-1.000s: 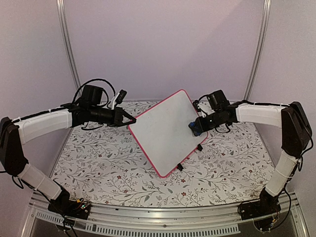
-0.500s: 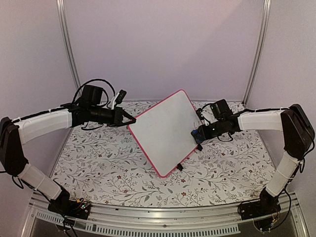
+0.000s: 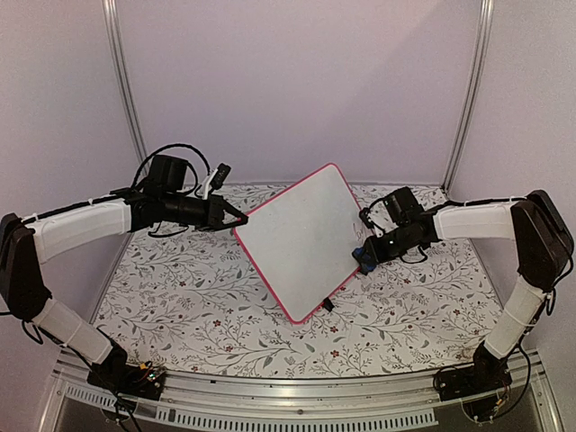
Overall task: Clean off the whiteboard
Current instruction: Erase the whiteboard at the center of the board.
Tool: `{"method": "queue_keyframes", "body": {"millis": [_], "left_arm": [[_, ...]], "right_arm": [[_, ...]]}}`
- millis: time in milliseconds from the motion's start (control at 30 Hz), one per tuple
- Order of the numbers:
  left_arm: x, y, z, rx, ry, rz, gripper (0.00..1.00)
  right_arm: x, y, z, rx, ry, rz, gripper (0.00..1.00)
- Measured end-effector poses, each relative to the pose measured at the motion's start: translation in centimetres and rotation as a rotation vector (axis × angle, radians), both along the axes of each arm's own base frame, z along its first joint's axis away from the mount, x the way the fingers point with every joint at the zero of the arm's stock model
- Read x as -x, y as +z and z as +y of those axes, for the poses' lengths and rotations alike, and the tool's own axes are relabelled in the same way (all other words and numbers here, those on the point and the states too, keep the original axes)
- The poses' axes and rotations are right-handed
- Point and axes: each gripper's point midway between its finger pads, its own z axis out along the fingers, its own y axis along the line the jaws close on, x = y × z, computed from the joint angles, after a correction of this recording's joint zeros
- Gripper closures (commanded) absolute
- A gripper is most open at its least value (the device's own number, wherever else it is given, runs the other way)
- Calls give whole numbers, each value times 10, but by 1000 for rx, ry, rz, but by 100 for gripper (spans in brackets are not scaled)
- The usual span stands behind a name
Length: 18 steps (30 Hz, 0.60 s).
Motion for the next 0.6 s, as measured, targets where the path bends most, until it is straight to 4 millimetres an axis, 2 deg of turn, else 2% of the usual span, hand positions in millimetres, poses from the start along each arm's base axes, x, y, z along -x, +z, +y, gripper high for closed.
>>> {"method": "queue_keyframes", "body": {"millis": [100,300,367,533,600], "left_arm": [[0,0,0,1,-1,0,100],[0,0,0,1,-4,-3,100],[0,0,0,0,-4,-3,100],[0,0,0,1,-4,-3,100],[0,0,0,1,-4,-3,100]], "right_arm": [[7,-8,-5,23,-3,32,100],[7,-1,-10,51,-15,35,100],[-2,13,-8,54,-23,6,100],[-41,75,6,13,-33,-148,100],[-51,93,8,-2,-38,-192,100]]}}
